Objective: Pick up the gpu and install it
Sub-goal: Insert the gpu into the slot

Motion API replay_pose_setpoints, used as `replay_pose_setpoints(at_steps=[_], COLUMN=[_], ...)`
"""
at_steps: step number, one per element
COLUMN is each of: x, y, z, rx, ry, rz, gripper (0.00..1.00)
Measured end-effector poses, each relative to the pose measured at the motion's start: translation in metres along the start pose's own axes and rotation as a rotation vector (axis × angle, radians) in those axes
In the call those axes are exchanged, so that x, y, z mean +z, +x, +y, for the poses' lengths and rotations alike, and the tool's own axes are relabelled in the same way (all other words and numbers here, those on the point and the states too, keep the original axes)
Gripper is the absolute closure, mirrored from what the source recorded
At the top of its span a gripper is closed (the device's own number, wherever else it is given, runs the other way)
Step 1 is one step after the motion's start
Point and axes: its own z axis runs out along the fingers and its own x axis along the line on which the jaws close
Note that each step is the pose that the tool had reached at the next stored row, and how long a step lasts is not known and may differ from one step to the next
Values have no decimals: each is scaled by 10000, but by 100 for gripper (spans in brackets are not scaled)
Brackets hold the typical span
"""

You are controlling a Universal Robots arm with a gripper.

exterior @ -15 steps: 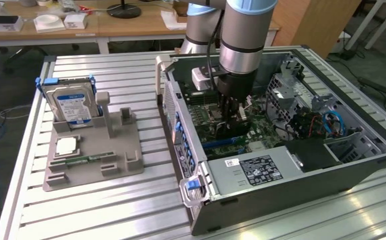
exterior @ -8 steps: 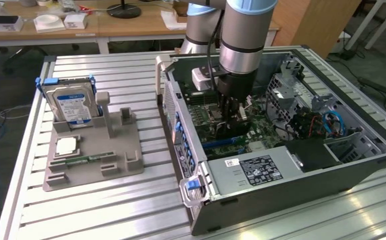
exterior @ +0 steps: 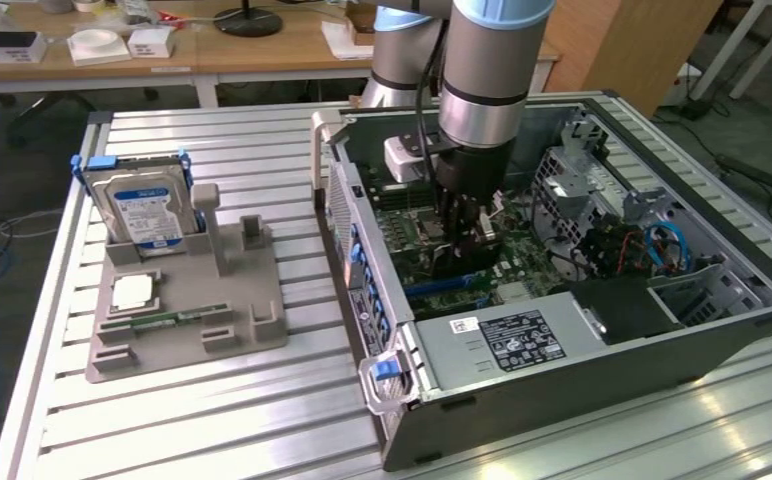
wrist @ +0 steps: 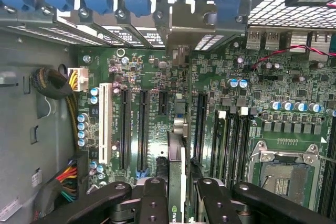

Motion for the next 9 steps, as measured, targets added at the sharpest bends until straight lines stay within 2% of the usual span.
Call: replay_pose_setpoints(at_steps=[5, 9], x=[0, 2], y=[0, 0], z=[0, 1], rx=[7, 483], ry=[0, -26], rz=[0, 34], gripper=[74, 74])
